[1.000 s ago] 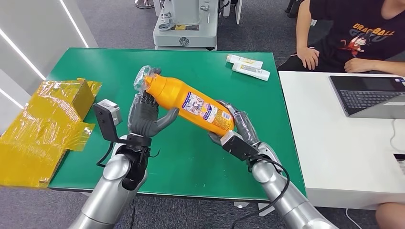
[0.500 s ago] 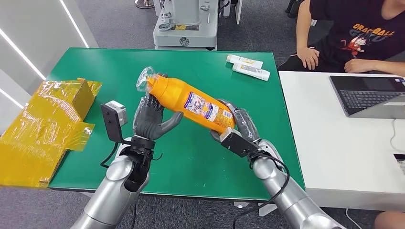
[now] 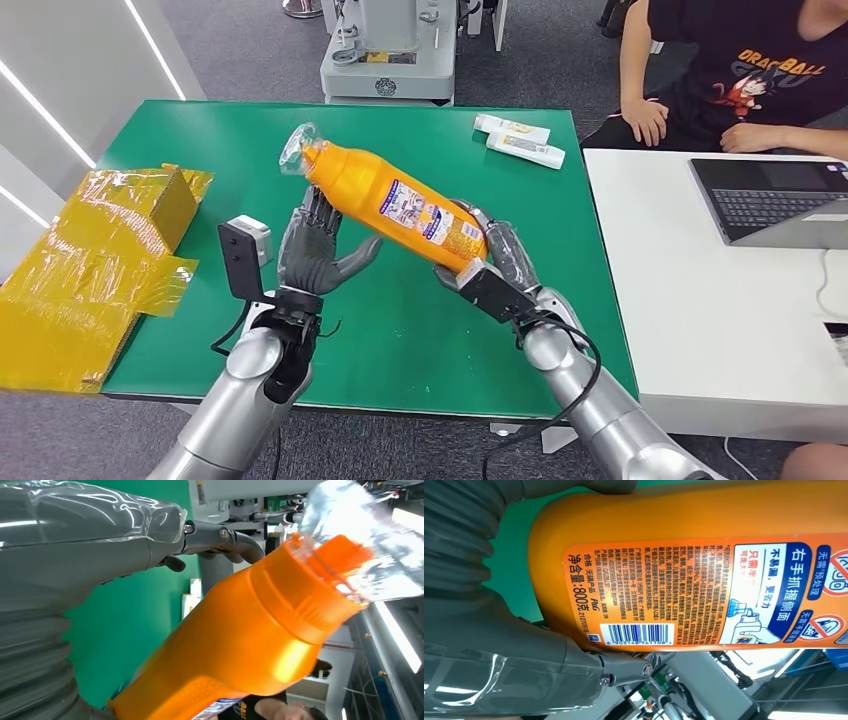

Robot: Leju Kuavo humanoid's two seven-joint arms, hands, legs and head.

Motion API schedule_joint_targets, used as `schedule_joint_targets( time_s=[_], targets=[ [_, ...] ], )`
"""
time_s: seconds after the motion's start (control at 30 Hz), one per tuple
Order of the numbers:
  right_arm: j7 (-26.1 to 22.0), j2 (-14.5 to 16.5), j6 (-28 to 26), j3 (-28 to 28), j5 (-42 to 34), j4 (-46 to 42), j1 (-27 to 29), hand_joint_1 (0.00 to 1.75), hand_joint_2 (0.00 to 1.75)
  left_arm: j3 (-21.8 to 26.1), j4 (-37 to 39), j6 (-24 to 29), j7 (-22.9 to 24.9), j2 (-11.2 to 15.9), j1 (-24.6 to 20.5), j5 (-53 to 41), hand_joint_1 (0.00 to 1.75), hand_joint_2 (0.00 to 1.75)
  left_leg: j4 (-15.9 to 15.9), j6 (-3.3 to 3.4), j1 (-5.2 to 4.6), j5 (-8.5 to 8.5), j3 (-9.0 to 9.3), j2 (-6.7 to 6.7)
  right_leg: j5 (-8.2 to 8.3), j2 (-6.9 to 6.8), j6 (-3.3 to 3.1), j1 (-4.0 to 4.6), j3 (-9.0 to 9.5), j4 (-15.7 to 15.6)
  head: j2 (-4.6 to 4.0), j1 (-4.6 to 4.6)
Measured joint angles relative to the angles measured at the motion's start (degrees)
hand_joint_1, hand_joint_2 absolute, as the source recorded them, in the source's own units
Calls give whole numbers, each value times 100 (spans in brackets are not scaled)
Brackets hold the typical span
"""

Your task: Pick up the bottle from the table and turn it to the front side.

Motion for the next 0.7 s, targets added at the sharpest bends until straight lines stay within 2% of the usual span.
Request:
schedule_joint_targets(
  time_s=[0.23, 0.7],
  targets=[
    [19, 185, 38, 98, -38, 3, -57, 175, 175, 100, 0, 93, 0, 32, -7, -4, 0, 175, 0, 0, 0, 0, 0, -1, 0, -1, 0, 0, 0, 1, 0, 1],
    [53, 305, 74, 169, -134, 92, -94, 175, 175, 138, 5, 183, -10, 41, -22, -87, 0, 175, 0, 0, 0, 0, -1, -1, 0, -1, 0, 0, 0, -1, 0, 1]
  ],
)
